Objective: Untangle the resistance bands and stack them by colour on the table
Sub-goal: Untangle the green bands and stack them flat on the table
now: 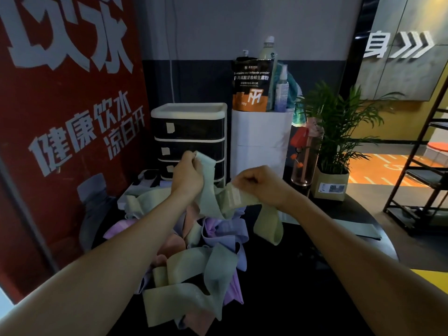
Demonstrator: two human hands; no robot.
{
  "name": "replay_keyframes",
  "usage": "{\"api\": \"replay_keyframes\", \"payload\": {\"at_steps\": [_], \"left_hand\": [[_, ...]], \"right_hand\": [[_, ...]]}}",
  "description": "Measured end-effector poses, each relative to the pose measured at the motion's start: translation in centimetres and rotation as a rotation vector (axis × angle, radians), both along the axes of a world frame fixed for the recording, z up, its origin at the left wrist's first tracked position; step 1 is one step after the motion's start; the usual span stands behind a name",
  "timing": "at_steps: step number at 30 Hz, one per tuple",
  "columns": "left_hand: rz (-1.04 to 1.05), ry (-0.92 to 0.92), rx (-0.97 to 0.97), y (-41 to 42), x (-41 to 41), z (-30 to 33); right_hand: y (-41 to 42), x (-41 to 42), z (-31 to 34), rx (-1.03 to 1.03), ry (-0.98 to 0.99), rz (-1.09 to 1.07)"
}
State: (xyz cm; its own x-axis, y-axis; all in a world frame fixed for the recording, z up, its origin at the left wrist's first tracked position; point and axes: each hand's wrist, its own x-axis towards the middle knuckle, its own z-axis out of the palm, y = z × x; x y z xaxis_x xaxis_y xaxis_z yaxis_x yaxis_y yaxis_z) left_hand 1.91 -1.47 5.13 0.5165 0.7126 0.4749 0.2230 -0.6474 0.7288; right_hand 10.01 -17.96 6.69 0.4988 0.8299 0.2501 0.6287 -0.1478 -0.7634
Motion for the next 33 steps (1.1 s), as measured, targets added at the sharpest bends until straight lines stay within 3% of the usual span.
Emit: {"api": "replay_keyframes", "payload": {"at_steps": [5,11,15,19,22,27,30,33], "left_hand": [[-0.134,-0.024,0.084,-0.8,0.7,-0.7],[-0.149,0.076,0.118,0.0,0.4,-1.8],[-0.094,0.112,0.156,1.1,0.0,-1.5],[0.048,0.308,0.032,1.6,-0.2,-1.2],[0.023,0.287,0.08,1.0,-0.3,-0.8],[-0.363,0.072,0.171,-3.7,0.5,1.2],[-0.738,0.121,-0.008,-6.7,1.3,2.3],[-0.856,0.185,-0.088,-7.6,2.3,1.8]], "right_hand": [[0.6,-0.9,0.7,0.053,-0.031,0.104],[-1.3,0.8,3.7,0.604,0.258,-0.037],[-2.0,1.9,2.9,0.555,0.223,-0.132],[-1.8,1.9,1.3,0.529,0.317,-0.172],[-2.1,2.2,0.6,0.492,0.361,-0.208],[-3.0,2.3,-0.2,0.419,0.356,-0.18],[-4.0,2.3,-0.2,0.361,0.258,-0.105],[-5.8,2.7,0.1,0.353,0.198,-0.128]]}}
